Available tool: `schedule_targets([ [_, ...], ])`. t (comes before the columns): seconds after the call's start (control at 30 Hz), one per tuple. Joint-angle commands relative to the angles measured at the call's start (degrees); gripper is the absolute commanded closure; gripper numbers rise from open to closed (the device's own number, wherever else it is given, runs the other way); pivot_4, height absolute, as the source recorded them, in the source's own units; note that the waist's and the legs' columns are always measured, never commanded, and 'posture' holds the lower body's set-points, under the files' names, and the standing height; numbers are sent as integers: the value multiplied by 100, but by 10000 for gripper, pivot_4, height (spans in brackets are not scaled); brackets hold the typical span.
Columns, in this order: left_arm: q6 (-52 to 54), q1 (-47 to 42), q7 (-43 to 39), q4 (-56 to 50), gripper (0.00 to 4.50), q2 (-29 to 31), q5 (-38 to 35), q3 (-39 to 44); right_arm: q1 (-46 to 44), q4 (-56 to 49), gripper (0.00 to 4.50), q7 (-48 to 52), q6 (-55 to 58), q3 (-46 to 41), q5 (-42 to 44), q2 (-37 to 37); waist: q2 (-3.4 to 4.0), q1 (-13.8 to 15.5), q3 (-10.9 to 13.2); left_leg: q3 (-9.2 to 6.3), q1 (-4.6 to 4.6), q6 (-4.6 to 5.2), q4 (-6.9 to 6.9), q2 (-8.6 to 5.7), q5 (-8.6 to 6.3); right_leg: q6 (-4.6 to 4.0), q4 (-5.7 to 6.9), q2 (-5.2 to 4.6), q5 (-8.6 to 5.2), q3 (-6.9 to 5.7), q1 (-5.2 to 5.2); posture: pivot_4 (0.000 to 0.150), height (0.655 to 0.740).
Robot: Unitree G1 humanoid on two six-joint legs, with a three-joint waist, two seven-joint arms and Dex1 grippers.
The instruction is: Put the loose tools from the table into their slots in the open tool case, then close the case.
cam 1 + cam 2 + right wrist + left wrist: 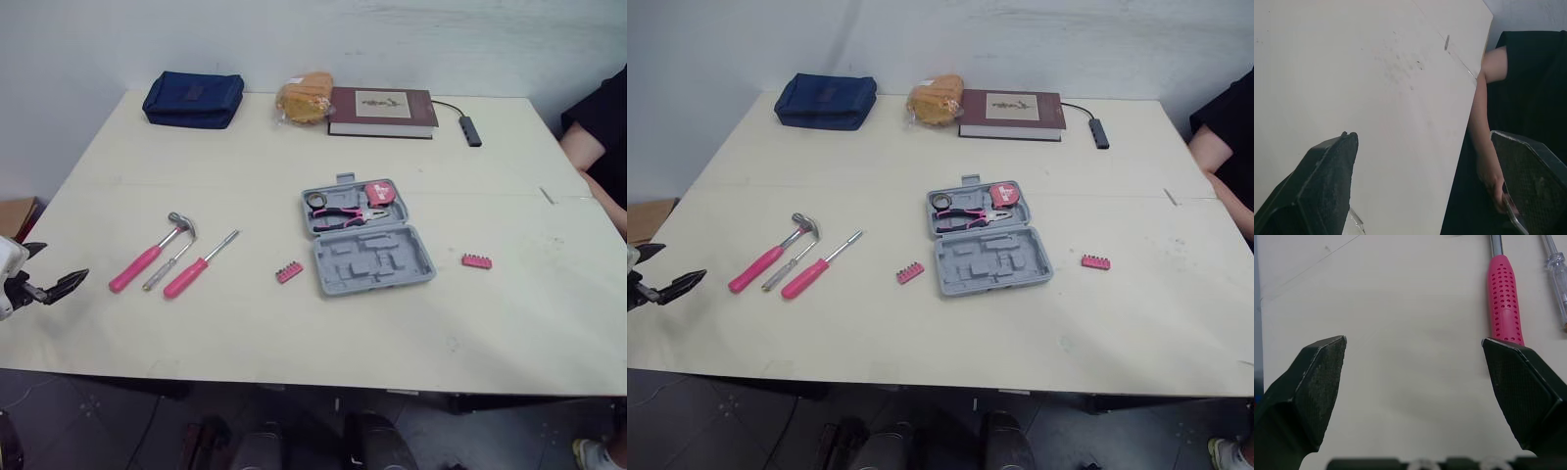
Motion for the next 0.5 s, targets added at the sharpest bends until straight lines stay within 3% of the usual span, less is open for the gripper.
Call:
schedule_targets([
  [0.03,138,-154,-166,-70,386,-22,-216,133,-153,-135,0,-59,81,68,127,-23,0,-1,0,1,0,0,0,0,0,0,0,0,0,1,0,1500,7400],
  [0.1,584,-360,-595,-467,386,-191,-563,198,-424,-504,0,-129,458,316,344,69,-5,-1,2,7,11,1,-2,3,-2,0,2,3,0,3,4,1500,7400],
  [0.2,1537,-79,-1084,-2030,386,-665,-1074,30,-874,-1788,0,-344,1523,1024,959,342,-8,-10,4,17,22,0,0,8,-1,0,11,4,0,9,6,1500,7400],
  [0.37,2864,655,-845,-4625,386,-1218,-1552,-260,-1409,-2811,0,-758,3063,1824,1205,308,2,-27,12,22,5,-42,0,26,4,0,22,20,0,36,-7,1500,7400],
  [0.5,3615,721,-207,-5721,386,-1603,-1509,-590,-2181,-3076,0,-1158,3996,2397,1204,291,-1,5,14,22,-18,-35,24,29,-2,2,9,19,1,31,-14,1500,7400],
])
